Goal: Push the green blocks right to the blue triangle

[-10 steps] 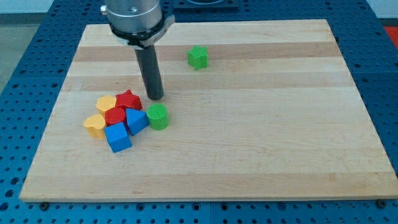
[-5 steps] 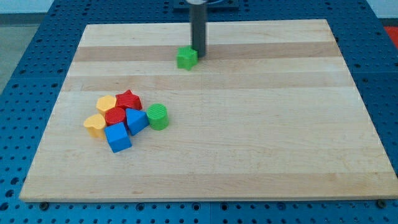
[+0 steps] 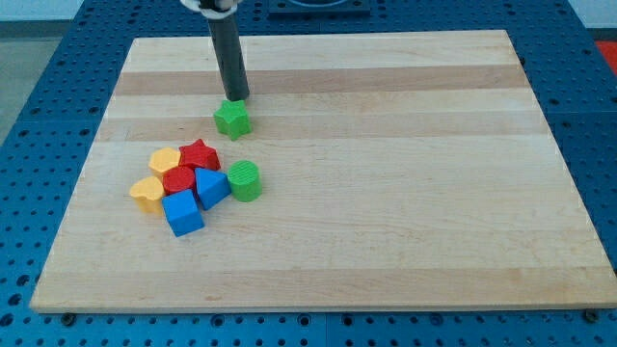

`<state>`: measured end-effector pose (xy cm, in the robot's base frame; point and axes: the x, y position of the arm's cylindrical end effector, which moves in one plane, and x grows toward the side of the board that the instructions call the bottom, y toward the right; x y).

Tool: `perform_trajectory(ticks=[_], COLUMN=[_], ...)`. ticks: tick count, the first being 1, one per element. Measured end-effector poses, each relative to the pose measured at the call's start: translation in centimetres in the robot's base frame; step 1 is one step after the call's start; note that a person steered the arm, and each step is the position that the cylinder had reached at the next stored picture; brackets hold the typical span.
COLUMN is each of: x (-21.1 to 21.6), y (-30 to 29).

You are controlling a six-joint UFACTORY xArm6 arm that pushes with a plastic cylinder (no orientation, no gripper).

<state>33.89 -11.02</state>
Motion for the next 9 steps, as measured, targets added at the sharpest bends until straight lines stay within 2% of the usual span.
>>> perform_trajectory(ticks=[1,3,4,5,6,7,8,9], x=[4.3,12.0,11.5,5.2,1.1,0.7,3.3,6.1], y=[2.7,3.4,4.4,5.4,4.5,1.1,-0.7,-0.1])
